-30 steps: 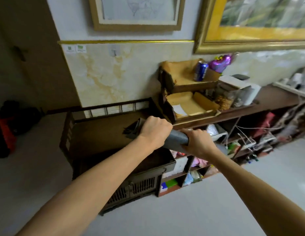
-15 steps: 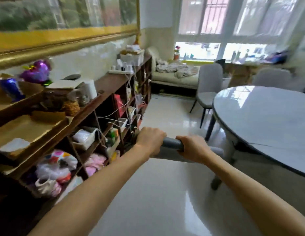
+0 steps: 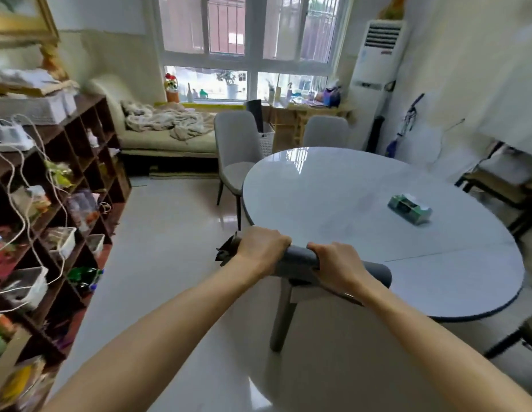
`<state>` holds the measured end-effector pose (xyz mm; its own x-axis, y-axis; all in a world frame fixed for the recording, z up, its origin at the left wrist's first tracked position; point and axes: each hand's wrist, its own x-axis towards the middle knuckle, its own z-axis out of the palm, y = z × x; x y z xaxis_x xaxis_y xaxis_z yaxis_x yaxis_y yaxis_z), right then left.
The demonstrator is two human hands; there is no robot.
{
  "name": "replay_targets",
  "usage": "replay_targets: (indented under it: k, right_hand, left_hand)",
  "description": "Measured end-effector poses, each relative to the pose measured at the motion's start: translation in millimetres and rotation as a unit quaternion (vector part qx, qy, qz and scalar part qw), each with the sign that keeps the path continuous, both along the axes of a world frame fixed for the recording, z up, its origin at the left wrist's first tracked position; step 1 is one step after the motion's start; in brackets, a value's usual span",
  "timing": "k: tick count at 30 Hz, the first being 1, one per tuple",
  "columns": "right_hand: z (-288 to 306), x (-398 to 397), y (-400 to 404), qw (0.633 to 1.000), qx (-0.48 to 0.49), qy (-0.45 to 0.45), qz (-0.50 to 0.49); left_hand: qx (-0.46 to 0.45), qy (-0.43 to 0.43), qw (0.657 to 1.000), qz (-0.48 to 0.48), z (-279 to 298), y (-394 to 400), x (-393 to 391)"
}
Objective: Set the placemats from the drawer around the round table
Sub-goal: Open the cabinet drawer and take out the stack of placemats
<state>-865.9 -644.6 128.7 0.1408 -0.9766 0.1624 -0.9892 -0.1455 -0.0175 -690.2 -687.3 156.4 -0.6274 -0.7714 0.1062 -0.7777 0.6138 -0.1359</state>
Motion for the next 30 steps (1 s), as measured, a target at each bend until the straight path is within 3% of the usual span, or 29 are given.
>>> replay_targets:
  k: [15,23,30]
  right_hand:
    - [-32,-33,-293,0.991,0.015,-0.033,-0.133]
    - [-58,-98,-374,0.968,0.036,-0.023,-0.247]
    - [-73,-173,-473,0.962,-0.015,-0.02,-0.274]
  left_hand:
    - [0.014,-0.017,0.984,-0.176,-30,-347,-50]
    - [0.026,-0.026,0.964,-0.264,-58,-457,-136]
    - [-0.004,0.014,0.959,-0.284,-68,-560,-215]
